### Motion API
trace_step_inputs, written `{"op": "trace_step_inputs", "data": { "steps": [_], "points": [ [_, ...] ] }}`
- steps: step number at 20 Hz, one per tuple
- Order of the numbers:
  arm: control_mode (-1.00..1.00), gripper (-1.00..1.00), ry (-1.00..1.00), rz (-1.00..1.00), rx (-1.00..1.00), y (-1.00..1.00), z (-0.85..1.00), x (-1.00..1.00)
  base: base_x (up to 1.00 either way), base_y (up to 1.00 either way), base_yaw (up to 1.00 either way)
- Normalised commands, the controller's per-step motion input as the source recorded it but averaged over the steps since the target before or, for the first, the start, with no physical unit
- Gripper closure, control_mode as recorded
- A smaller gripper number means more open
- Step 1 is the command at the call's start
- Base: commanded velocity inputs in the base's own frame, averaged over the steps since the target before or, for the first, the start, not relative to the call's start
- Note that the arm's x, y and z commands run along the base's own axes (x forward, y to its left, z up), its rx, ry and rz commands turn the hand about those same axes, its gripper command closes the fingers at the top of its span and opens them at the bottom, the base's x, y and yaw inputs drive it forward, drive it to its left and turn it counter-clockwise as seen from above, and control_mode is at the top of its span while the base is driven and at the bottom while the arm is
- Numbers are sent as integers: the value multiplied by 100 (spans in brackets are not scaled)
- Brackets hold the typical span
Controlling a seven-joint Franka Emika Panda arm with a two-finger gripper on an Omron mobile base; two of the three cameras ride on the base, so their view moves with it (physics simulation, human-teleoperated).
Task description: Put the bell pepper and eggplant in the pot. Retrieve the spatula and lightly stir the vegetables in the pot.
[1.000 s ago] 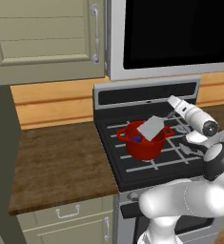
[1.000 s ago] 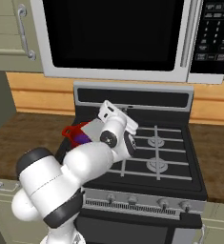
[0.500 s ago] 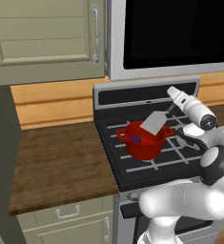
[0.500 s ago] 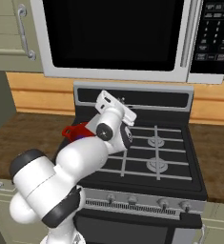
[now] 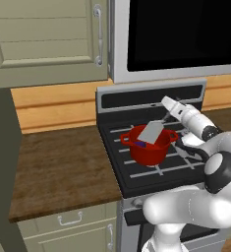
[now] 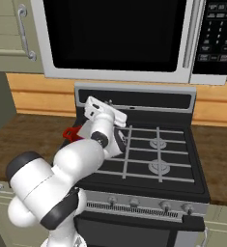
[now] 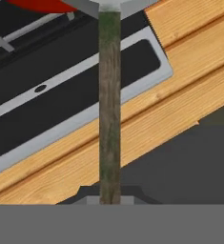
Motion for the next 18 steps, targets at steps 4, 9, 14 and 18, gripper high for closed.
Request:
{"op": "trace_step_inputs", "data": {
  "steps": [4, 9, 14, 18],
  "points": [
    [-100, 100, 0, 12, -19, 2, -11, -9, 0, 0, 0],
    [-100, 100, 0, 5, -17, 9, -6, -10, 0, 0, 0],
    [-100, 100, -5, 7, -20, 41, -27, -20, 0, 0, 0],
    [-100, 100, 0, 3, -14, 46, -24, -3, 0, 0, 0]
  ]
}}
